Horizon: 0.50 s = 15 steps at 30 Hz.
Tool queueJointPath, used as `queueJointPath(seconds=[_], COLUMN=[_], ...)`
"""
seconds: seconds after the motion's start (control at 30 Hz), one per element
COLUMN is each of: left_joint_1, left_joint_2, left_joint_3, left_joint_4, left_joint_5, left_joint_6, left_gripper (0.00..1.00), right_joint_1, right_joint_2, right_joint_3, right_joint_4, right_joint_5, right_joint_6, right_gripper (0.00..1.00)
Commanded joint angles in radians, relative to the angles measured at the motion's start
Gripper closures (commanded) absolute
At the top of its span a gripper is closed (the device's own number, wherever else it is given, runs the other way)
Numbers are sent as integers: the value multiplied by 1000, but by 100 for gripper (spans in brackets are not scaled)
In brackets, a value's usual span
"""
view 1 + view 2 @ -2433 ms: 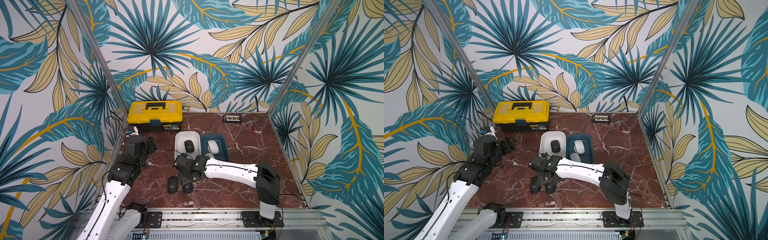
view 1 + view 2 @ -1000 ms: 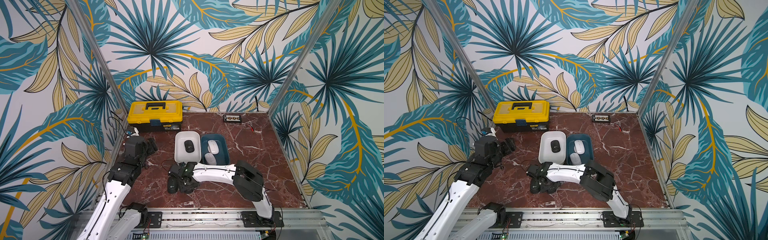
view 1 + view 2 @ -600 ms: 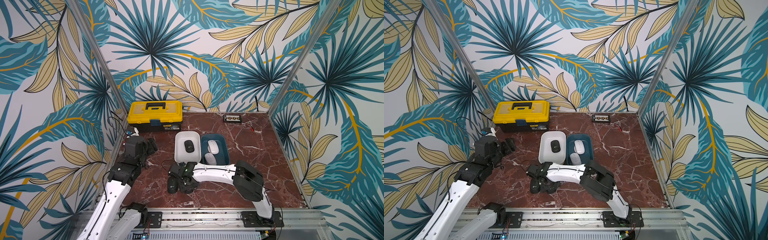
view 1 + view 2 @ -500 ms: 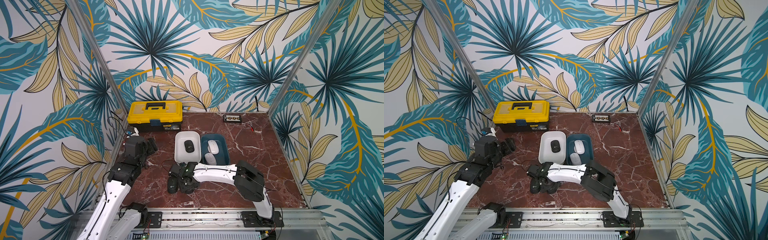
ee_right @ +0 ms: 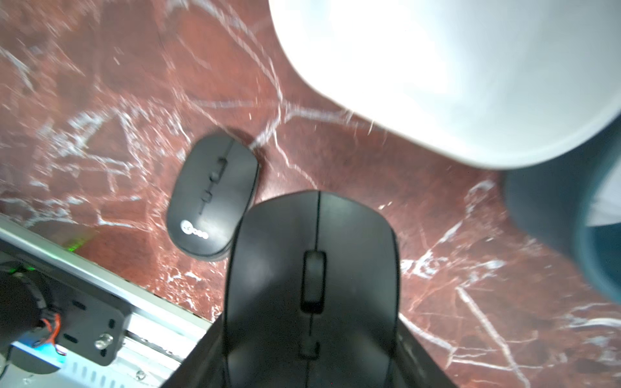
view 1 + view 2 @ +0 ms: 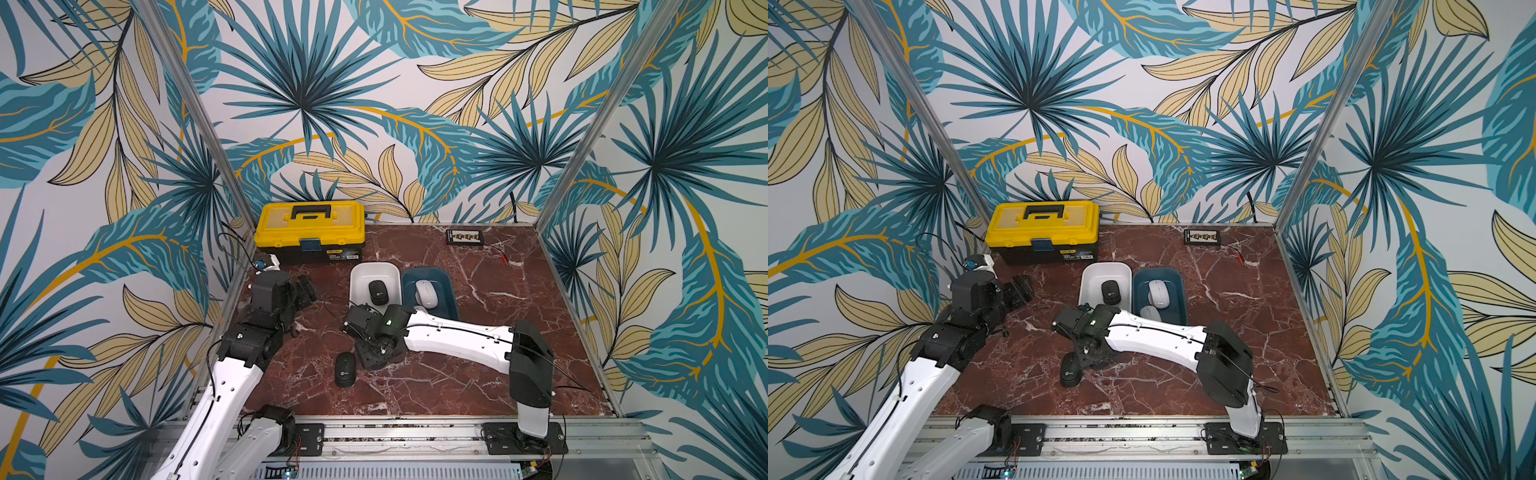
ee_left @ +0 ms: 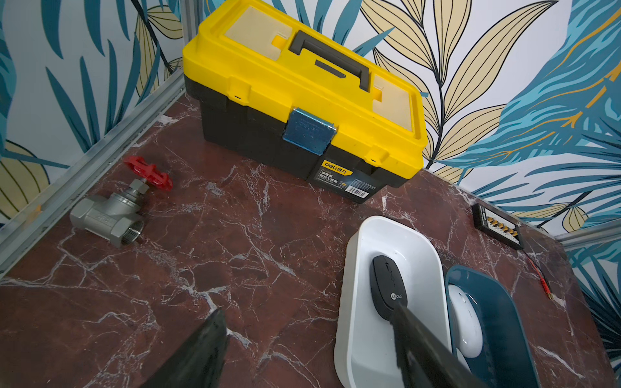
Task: Place the mice by color into the storage box
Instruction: Place the mouse in the storage box.
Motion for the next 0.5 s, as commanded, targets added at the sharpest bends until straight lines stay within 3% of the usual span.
queueJointPath(seconds=[0.0, 0.23, 0.47], left_joint_1=[5, 7, 8], left_joint_2=[4, 29, 96], left_joint_3=[-28, -22, 21], left_joint_4=[21, 35, 56], left_joint_5=[7, -5, 20], left_joint_6=[0, -1, -8], left_gripper=[21, 21, 21], right_joint_1=[-53, -177, -254], right_joint_2=[-28, 29, 180], right_joint_3=[60, 158, 278], right_joint_4=[-73, -34, -2], right_joint_5=[54, 27, -16], right_joint_6=[-93, -197, -279], right_gripper=[54, 54, 54])
